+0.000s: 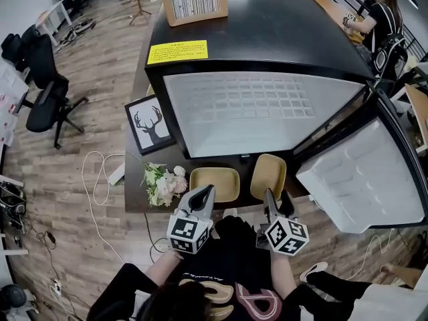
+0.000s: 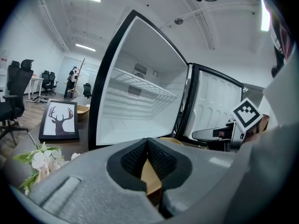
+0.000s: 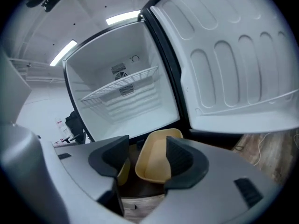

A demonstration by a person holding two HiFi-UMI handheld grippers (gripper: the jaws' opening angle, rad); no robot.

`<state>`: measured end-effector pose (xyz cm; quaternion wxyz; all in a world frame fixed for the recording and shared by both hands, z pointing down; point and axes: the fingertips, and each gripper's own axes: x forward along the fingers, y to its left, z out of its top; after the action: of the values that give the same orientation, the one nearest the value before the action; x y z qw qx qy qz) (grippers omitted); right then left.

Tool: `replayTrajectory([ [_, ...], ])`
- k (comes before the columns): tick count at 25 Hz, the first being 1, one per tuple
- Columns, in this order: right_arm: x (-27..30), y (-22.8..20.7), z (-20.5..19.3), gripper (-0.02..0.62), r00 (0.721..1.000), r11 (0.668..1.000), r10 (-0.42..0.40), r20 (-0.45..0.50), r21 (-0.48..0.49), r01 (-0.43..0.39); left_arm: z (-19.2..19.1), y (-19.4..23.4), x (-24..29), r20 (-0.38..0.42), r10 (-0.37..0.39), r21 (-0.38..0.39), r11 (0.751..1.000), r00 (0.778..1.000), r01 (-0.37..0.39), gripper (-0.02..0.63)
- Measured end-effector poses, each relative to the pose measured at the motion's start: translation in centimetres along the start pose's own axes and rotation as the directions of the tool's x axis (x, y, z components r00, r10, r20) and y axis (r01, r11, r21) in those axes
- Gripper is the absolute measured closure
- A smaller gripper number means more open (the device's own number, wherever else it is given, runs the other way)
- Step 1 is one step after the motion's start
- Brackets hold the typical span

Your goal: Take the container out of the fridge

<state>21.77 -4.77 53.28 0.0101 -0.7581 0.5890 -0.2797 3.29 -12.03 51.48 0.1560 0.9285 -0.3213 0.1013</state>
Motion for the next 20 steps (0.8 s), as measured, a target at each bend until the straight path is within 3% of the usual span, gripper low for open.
replayTrajectory([
  [6, -0.9, 3.8, -1.5, 0.355, 0.992, 0.99, 0.127, -0.006, -0.066, -0.127, 0.2, -0.8, -0.8, 0.009, -0.023, -0.001, 1.0, 1.0, 0.023, 0.597],
  [11, -1.5, 5.6, -2.0, 0.445, 0.989, 0.981, 0.148, 0.002, -0.127, -0.147, 0.3, -1.6, -1.6, 0.014, -0.047, 0.007, 0.999, 0.999, 0.047, 0.597],
  [18, -1.9, 6.9, -3.1, 0.507, 0.989, 0.965, 0.146, -0.025, -0.214, -0.148, 0.0, -1.7, -2.4, 0.015, -0.06, 0.007, 0.998, 0.998, 0.06, 0.597],
  [20, -2.0, 7.1, -3.5, 0.527, 0.989, 0.969, 0.148, -0.028, -0.194, -0.151, -0.2, -1.8, -2.6, 0.012, -0.063, 0.005, 0.998, 0.998, 0.063, 0.597],
])
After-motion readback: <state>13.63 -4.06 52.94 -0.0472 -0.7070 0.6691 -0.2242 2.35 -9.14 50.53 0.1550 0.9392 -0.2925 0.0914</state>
